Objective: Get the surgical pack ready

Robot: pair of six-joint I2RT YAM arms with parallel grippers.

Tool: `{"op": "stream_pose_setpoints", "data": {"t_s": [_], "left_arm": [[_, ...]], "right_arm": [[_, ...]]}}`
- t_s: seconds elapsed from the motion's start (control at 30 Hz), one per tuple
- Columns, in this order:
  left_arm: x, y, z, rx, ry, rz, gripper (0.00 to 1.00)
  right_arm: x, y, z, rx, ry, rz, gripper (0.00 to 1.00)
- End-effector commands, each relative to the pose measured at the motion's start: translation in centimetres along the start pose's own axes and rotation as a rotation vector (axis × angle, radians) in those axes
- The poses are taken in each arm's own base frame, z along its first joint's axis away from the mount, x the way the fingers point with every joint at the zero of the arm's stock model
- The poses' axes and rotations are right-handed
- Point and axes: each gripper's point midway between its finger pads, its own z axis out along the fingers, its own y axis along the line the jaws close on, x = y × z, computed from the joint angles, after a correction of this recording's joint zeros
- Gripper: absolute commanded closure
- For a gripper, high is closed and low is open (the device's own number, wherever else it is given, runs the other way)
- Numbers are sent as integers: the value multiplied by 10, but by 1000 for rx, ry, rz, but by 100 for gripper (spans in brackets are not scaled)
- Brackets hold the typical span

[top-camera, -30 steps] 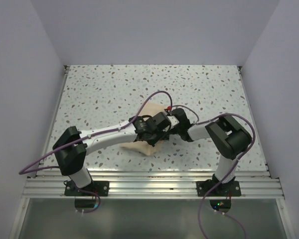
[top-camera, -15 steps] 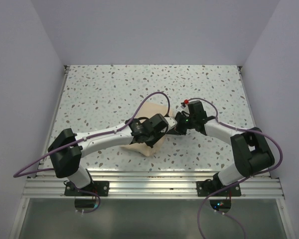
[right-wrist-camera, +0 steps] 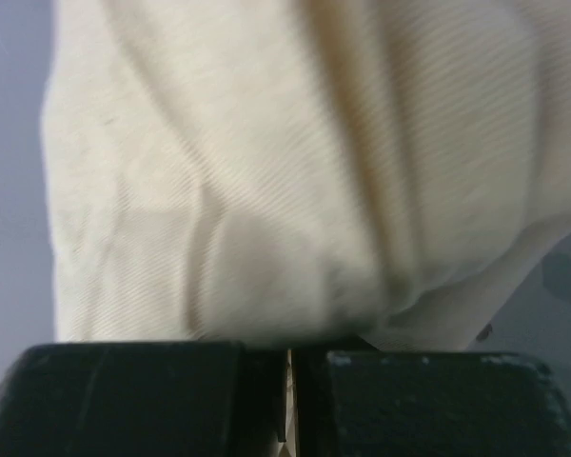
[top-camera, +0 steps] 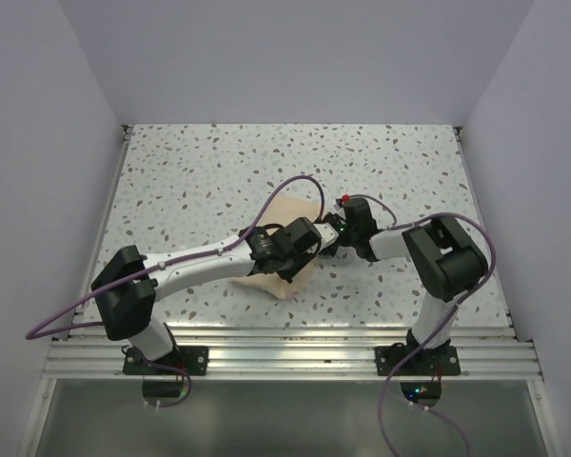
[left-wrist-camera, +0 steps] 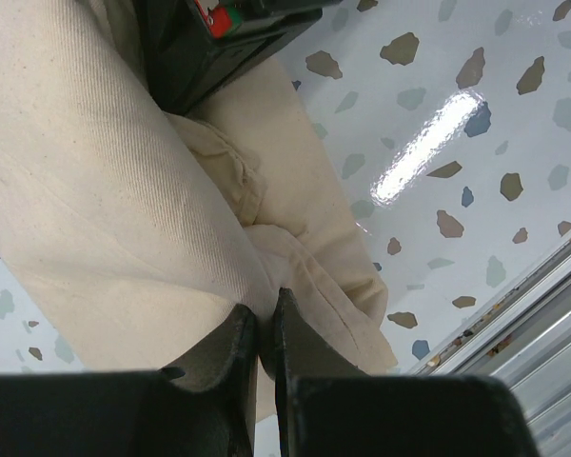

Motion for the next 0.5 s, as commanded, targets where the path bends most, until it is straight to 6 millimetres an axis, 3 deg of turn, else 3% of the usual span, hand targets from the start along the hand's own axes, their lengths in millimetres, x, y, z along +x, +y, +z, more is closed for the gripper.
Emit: {"op": "stream_pose_setpoints", "data": {"t_s": [0.0, 0.17, 0.23, 0.27, 0.33, 0.37, 0.43, 0.47], "left_arm": [[-32, -8, -17, 51, -121, -11, 100], [-27, -9, -19, 58, -123, -21, 100], [-19, -8, -18, 56, -110, -21, 100], [-17, -8, -18, 53, -108, -22, 100], [-13, -5, -17, 39, -102, -20, 100], [-11, -4, -17, 36, -99, -19, 100], [-10, -2, -18, 25, -100, -13, 100], [-9, -2, -18, 23, -99, -11, 100]], "right_arm": [[-26, 7, 18, -85, -162, 90, 100], [-46, -15, 21, -32, -194, 89, 100], [-47, -10, 15, -57, -178, 80, 100], [-44, -24, 10, 16, -148, 96, 100], [-43, -19, -6, 56, -122, 67, 99], [-39, -30, -18, 140, -80, 57, 96], [-37, -28, -38, 210, -50, 12, 92], [-33, -37, -53, 311, -13, -21, 84]]}}
